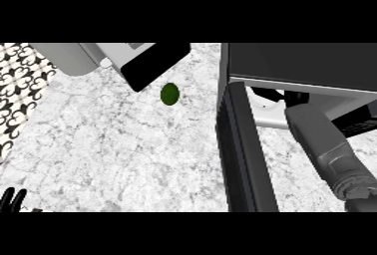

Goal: Pick up the milk, place it into the microwave and close the microwave

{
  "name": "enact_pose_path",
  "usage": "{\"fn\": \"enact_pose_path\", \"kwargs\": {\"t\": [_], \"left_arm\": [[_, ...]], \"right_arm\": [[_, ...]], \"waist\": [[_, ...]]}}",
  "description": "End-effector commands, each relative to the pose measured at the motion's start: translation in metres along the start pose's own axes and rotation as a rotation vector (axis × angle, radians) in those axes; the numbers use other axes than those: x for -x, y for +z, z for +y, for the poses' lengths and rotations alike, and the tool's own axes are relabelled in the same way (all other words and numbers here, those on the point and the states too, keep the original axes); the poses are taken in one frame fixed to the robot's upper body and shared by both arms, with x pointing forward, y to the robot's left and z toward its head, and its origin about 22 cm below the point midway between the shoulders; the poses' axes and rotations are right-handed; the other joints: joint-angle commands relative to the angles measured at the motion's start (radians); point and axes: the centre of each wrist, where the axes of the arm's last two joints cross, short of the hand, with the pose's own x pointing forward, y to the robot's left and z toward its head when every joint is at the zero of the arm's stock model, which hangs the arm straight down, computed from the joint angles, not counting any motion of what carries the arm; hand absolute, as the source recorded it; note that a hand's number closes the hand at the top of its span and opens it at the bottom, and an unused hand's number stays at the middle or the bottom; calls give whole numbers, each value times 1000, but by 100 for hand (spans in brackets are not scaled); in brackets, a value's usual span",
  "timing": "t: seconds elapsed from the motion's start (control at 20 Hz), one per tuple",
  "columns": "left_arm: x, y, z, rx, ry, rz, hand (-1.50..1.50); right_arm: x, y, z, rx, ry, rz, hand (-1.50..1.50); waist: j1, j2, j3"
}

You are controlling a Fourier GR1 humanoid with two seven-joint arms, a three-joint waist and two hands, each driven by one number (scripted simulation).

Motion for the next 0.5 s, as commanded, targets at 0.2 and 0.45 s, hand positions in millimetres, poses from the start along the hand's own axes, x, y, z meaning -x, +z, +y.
{"fn": "enact_pose_path", "kwargs": {"t": [0.2,0.45], "left_arm": [[8,-4,1,14,0,29,-150],[9,-18,6,14,-14,4,-150]], "right_arm": [[-3,13,16,-5,78,-23,-150],[-20,-6,15,50,68,-51,-150]], "waist": [[11,-1,-1],[18,7,-1]]}}
